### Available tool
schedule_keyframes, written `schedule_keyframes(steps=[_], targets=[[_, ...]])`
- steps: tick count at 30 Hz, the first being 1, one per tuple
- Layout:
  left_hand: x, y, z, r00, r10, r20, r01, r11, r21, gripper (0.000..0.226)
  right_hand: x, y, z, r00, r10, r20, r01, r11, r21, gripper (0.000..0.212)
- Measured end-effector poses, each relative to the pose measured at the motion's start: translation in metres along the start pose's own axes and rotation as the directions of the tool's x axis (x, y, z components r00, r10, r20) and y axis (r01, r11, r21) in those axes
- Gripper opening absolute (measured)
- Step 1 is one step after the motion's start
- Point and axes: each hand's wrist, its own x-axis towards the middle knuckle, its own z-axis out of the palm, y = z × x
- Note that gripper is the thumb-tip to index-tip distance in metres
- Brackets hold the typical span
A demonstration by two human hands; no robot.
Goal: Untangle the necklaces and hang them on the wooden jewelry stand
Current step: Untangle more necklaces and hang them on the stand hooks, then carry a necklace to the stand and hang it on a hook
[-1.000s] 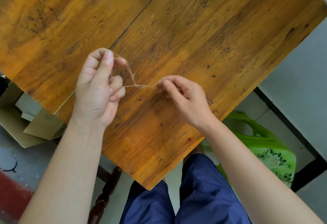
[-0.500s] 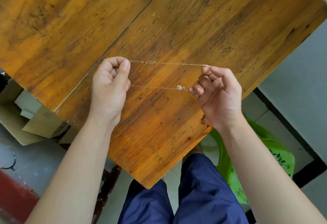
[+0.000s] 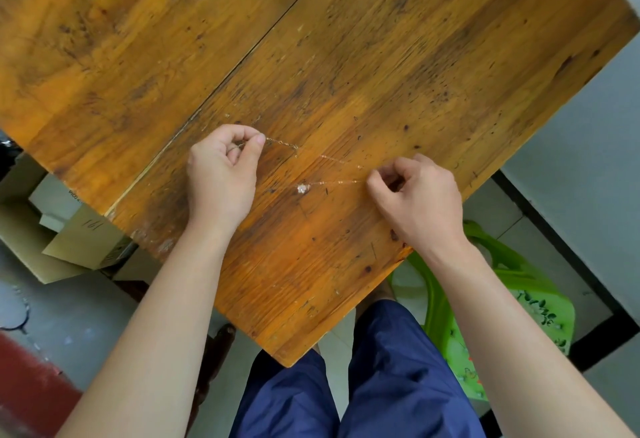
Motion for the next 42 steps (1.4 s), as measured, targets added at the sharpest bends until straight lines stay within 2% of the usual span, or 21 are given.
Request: schedule_keyframes(steps=[2,6,9,14,17,20,23,24,25,26,27,28,29,31,33,37,42], targets=[[-0.001,-0.002,0.001,1.0,0.023,0.015,-0.025,0.995,0.093,0.009,-0.004,0.0,0.003,0.998,-0.06,0.004,0.06,0.993,-0.103,0.017],[-0.006,-0.015,0.002,0.997,0.066,0.05,-0.077,0.959,0.274,0.007,-0.007,-0.004,0.01,0.988,-0.15,-0.045,0.144,0.982,-0.12,0.021],[-0.014,-0.021,0.001,0.998,0.053,0.046,-0.061,0.977,0.206,0.006,-0.005,-0.013,0.018,0.952,-0.301,-0.059,0.296,0.952,-0.073,0.026],[-0.024,-0.011,-0.005,0.992,0.102,0.069,-0.103,0.994,0.016,0.008,0.012,-0.038,0.039,0.853,-0.519,0.057,0.522,0.852,-0.048,0.048],[-0.028,-0.003,-0.011,0.984,0.145,0.104,-0.142,0.989,-0.041,0.007,0.023,-0.048,0.048,0.827,-0.557,0.079,0.559,0.829,-0.005,0.034],[-0.025,-0.003,-0.016,0.985,0.141,0.1,-0.142,0.99,0.001,0.005,0.029,-0.044,0.041,0.874,-0.48,0.068,0.468,0.872,0.147,0.027],[-0.022,-0.005,-0.019,0.985,0.119,0.123,-0.123,0.992,0.025,0.005,0.026,-0.038,0.02,0.912,-0.403,0.069,0.353,0.861,0.366,0.019],[-0.021,-0.005,-0.02,0.983,0.119,0.139,-0.122,0.992,0.017,0.006,0.023,-0.036,0.012,0.93,-0.354,0.098,0.273,0.845,0.459,0.017],[-0.022,-0.003,-0.02,0.982,0.116,0.152,-0.116,0.993,-0.005,0.007,0.02,-0.035,0.003,0.948,-0.286,0.138,0.157,0.8,0.579,0.017],[-0.023,-0.001,-0.019,0.982,0.1,0.159,-0.093,0.994,-0.05,0.007,0.017,-0.035,-0.006,0.959,-0.214,0.185,0.021,0.705,0.708,0.017],[-0.025,0.002,-0.019,0.985,0.067,0.162,-0.048,0.992,-0.115,0.006,0.014,-0.035,-0.014,0.965,-0.151,0.216,-0.08,0.613,0.786,0.018],[-0.026,0.006,-0.02,0.986,0.02,0.163,0.01,0.983,-0.185,0.006,0.012,-0.035,-0.021,0.969,-0.107,0.223,-0.125,0.565,0.816,0.018],[-0.028,0.009,-0.021,0.986,-0.03,0.165,0.07,0.967,-0.243,0.006,0.009,-0.037,-0.027,0.977,-0.086,0.195,-0.106,0.598,0.794,0.018],[-0.032,0.017,-0.025,0.98,-0.098,0.173,0.148,0.941,-0.304,0.007,0.0,-0.042,-0.036,0.989,-0.125,0.074,0.047,0.762,0.646,0.015],[-0.04,0.023,-0.033,0.981,-0.104,0.164,0.147,0.949,-0.28,0.008,-0.009,-0.05,-0.045,0.984,-0.178,-0.022,0.164,0.839,0.519,0.016],[-0.061,0.044,-0.063,0.992,-0.073,0.106,0.09,0.982,-0.165,0.025,-0.036,-0.079,-0.07,0.966,-0.245,-0.083,0.258,0.893,0.37,0.014],[-0.095,0.089,-0.128,0.996,-0.042,0.077,0.063,0.953,-0.296,0.024,-0.08,-0.123,-0.114,0.964,-0.243,-0.111,0.268,0.879,0.394,0.012]])
